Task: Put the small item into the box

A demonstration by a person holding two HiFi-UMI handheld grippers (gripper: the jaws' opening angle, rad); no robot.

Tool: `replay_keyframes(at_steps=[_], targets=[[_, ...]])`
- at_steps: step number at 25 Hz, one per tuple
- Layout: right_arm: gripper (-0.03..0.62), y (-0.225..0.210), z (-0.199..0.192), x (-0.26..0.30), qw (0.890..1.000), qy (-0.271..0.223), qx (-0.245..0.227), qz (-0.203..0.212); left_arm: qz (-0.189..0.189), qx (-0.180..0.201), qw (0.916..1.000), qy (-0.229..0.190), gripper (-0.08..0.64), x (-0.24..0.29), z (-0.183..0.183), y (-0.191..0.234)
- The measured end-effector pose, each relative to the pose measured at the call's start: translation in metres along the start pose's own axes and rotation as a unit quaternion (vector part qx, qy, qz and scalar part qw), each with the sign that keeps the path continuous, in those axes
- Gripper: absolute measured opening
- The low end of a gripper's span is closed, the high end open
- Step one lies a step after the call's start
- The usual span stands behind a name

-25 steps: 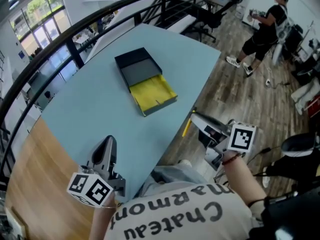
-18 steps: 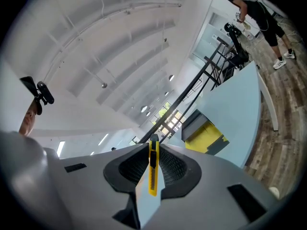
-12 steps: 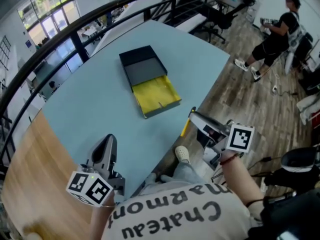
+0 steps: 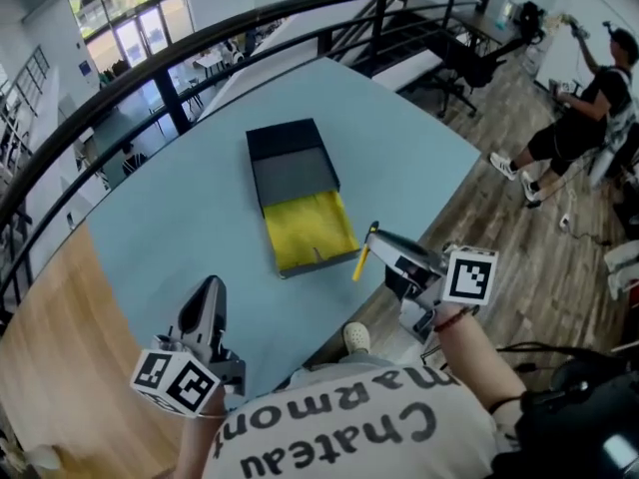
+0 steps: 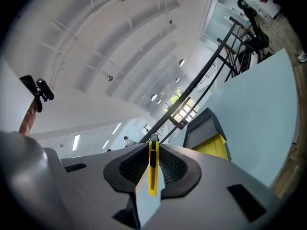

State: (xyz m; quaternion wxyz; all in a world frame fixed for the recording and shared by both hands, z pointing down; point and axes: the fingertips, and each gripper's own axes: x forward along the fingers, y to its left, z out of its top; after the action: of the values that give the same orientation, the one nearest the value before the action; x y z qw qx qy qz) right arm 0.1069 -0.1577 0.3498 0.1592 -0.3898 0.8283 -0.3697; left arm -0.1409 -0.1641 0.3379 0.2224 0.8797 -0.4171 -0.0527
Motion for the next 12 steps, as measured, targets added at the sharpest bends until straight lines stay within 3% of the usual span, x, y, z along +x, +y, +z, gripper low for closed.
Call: replay_keyframes(at_steps=[5, 12], targets=[[0.084, -0.026, 0.038, 0.029, 0.999, 0.029, -0.001, 0.032, 0.033, 0.002, 0.9994, -0.015, 0.002, 0.037, 0.013, -0.003], [0.084, -0.073, 0.07, 0.053, 0.995, 0.071, 0.008, 0.067, 0.08, -0.002, 0.9963, -0.032, 0.002, 0.079, 0.003, -0.007]])
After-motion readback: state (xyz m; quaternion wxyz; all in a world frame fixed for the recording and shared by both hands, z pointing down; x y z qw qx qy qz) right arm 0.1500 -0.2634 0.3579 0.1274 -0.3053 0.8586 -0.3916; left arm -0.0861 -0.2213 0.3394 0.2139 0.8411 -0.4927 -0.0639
